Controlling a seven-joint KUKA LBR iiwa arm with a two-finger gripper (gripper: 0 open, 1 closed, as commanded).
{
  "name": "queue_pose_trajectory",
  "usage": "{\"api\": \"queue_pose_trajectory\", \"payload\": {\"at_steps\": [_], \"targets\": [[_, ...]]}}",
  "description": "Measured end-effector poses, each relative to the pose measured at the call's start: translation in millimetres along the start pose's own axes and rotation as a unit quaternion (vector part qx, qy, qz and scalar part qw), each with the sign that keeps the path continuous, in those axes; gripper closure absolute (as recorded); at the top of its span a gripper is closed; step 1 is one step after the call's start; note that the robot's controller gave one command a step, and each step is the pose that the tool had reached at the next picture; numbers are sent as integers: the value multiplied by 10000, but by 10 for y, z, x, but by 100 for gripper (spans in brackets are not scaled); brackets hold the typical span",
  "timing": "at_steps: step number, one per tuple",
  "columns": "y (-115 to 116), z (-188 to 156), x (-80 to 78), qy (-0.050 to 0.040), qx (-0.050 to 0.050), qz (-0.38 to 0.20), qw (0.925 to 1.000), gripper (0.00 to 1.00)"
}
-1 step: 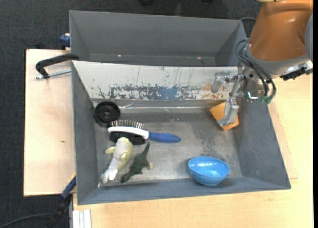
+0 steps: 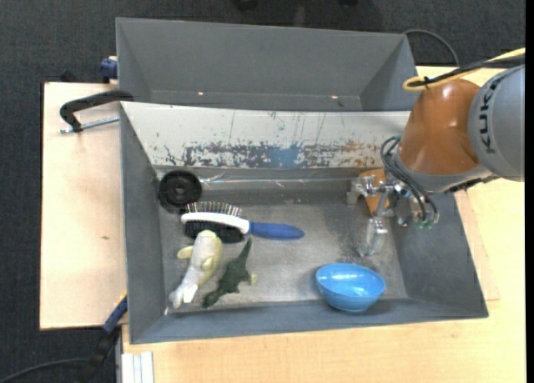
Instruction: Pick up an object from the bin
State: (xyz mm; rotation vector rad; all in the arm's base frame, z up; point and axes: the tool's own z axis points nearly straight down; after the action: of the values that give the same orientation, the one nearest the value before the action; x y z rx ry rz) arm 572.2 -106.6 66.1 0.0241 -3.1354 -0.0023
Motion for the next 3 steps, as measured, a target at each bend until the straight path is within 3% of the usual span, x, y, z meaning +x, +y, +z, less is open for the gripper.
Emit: {"api": "queue_pose_trajectory", "payload": {"at_steps": [1, 2, 3], "targets": [[-351, -362, -280, -36, -77, -201, 9998, 0], [-280, -358, -248, -27, -114, 604, 9981, 0], [-336, -227, -278, -63, -38, 725, 9973, 0]]}}
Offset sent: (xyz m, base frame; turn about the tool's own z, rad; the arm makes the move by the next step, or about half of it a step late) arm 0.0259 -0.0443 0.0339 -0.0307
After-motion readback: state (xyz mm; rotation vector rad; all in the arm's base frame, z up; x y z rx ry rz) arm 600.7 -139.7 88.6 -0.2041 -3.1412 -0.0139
